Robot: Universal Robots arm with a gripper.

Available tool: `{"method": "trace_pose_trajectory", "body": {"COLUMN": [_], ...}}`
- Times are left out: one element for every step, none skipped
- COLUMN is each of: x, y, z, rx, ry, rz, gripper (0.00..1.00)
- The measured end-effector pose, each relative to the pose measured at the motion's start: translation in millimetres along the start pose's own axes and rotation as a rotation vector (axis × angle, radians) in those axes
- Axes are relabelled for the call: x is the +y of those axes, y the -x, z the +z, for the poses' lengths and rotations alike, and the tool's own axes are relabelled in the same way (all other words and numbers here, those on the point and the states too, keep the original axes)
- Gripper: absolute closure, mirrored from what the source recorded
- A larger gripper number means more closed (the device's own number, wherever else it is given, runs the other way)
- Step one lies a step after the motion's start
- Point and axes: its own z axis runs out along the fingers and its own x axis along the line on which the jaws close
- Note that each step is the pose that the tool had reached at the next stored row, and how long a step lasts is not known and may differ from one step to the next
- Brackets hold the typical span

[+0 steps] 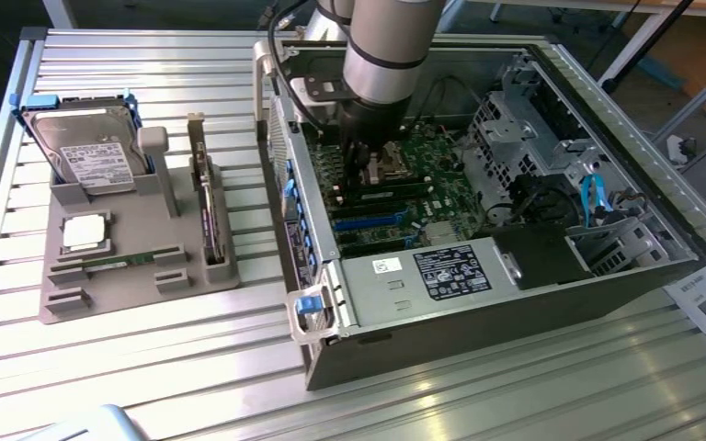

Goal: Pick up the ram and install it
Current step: 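Press down the ram until it locks into place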

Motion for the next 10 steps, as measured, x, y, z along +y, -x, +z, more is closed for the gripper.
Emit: {"method": "trace_pose_trajectory", "body": {"x": [0.0, 0.1, 0.0, 0.0, 0.0, 0.0, 0.0, 0.0, 0.0, 0.0], "y": [0.0, 0.0, 0.0, 0.0, 0.0, -0.1, -0.2, -0.3, -0.5, -0.6], "z": [0.5, 1.2, 1.7, 1.9, 2.0, 2.5, 2.8, 2.9, 3.1, 3.1], "rx": [0.0001, 0.0000, -0.0003, -0.0004, -0.0003, -0.0006, -0.0007, -0.0006, -0.0006, -0.0004], "ry": [0.0001, 0.0001, -0.0002, -0.0002, -0.0002, -0.0003, -0.0004, -0.0003, -0.0003, -0.0002], "rz": [0.000, 0.000, 0.000, 0.000, 0.000, 0.000, 0.000, 0.000, 0.000, 0.000], "gripper": [0.90, 0.90, 0.90, 0.90, 0.90, 0.90, 0.90, 0.90, 0.90, 0.90]}}
